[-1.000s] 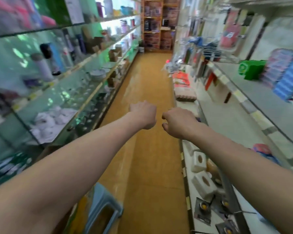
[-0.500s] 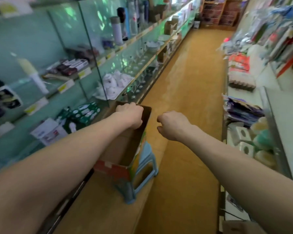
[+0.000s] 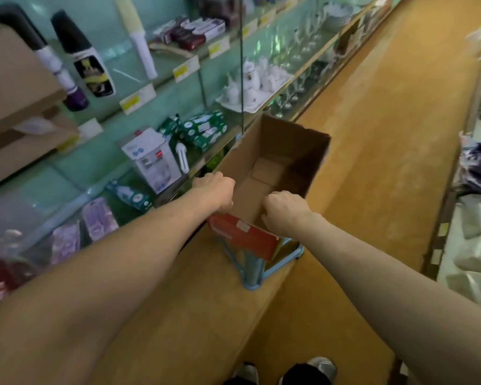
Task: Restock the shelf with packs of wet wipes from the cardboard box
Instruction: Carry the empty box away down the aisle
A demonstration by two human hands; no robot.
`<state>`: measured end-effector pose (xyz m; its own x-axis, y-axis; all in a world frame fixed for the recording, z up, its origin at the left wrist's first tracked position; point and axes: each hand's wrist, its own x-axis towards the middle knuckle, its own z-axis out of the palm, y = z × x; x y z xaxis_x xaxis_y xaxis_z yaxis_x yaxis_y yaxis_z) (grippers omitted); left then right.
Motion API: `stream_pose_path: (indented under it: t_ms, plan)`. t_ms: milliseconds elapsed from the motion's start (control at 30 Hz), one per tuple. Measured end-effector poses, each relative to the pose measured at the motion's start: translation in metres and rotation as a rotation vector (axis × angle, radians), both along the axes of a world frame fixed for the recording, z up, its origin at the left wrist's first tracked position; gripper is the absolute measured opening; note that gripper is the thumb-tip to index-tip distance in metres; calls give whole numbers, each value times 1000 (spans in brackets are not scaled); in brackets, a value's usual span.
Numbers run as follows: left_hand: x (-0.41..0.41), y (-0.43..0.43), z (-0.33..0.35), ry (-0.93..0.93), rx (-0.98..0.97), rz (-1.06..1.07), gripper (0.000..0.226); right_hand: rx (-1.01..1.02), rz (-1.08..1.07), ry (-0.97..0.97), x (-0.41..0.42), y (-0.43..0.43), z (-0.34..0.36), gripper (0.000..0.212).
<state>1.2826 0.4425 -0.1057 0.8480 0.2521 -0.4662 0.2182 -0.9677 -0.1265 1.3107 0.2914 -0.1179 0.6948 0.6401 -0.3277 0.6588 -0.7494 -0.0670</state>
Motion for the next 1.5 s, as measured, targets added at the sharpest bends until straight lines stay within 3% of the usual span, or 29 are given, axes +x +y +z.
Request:
stream_pose_path:
  t_ms: [167, 333, 567, 733, 900, 1000, 1500]
  plan:
    - [-2, 16, -51, 39, -1, 44, 51, -27, -16, 135, -2, 27, -44, 29]
    - [4, 19, -90, 54, -20, -23, 57, -44, -60, 237, 3, 43, -80, 13]
    - [11, 11, -124, 119, -96, 11, 50, -73, -156, 300, 10, 40, -122, 17]
    - [21, 1, -130, 121, -40, 45, 40, -47, -200, 330, 18, 28, -134, 16]
    - [33, -12, -119, 100, -27, 91, 20, -59, -201, 316, 38, -12, -121, 16]
    - [52, -36, -99, 29, -47, 6, 15, -44, -238, 249, 60, -44, -100, 15]
    - [203, -219, 34, -84, -50, -301, 22, -20, -406, 47, 188, -239, 35, 21]
